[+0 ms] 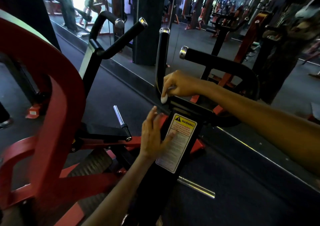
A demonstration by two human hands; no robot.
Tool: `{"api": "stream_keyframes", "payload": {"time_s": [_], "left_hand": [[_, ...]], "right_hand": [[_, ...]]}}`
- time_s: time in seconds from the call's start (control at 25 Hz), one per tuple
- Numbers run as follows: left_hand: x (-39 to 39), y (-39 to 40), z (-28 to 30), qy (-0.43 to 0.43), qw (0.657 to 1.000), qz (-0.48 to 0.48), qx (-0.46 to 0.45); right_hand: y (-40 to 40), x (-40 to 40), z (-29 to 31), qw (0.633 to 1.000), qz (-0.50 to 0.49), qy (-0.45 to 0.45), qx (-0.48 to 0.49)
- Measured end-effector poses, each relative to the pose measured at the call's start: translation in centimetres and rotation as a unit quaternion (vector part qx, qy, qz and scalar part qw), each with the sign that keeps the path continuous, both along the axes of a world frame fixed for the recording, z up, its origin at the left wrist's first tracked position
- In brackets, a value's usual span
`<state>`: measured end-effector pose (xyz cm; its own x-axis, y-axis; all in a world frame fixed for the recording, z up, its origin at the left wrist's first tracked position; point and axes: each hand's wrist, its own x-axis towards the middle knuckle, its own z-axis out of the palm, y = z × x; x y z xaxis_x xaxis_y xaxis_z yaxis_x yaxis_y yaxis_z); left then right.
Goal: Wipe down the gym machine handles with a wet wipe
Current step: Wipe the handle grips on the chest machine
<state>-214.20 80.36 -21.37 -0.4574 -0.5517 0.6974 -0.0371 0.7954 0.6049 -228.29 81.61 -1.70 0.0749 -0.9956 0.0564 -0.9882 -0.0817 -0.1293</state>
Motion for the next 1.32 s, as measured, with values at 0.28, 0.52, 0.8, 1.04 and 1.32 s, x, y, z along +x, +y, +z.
{"api": "stream_keyframes", "payload": {"time_s": [0.28, 0.52, 0.8, 1.04, 1.32], "left_hand": [[-1.7, -7.0, 5.7, 0.039, 0.997, 0.021, 0.062], [-6.1, -11.2, 10.8, -0.033, 0.989, -0.089, 0.11], [-6.9, -10.9, 10.0, 0.001, 0.965, -0.179, 0.189], [-6.6, -10.9, 10.0, -0.015, 0.971, -0.196, 0.137], [-6.5, -10.3, 10.4, -0.072, 0.976, -0.16, 0.126]], "right_hand": [[0.7, -0.5, -2.8, 0.982, -0.061, -0.148, -0.101], [0.3, -0.8, 0.7, 0.998, -0.052, -0.027, 0.015], [2.1, 1.1, 1.6, 0.992, -0.057, 0.055, 0.098], [4.9, 3.1, -1.2, 0.999, -0.038, 0.036, 0.003], [13.1, 0.9, -1.8, 0.988, -0.061, 0.143, 0.019]]}}
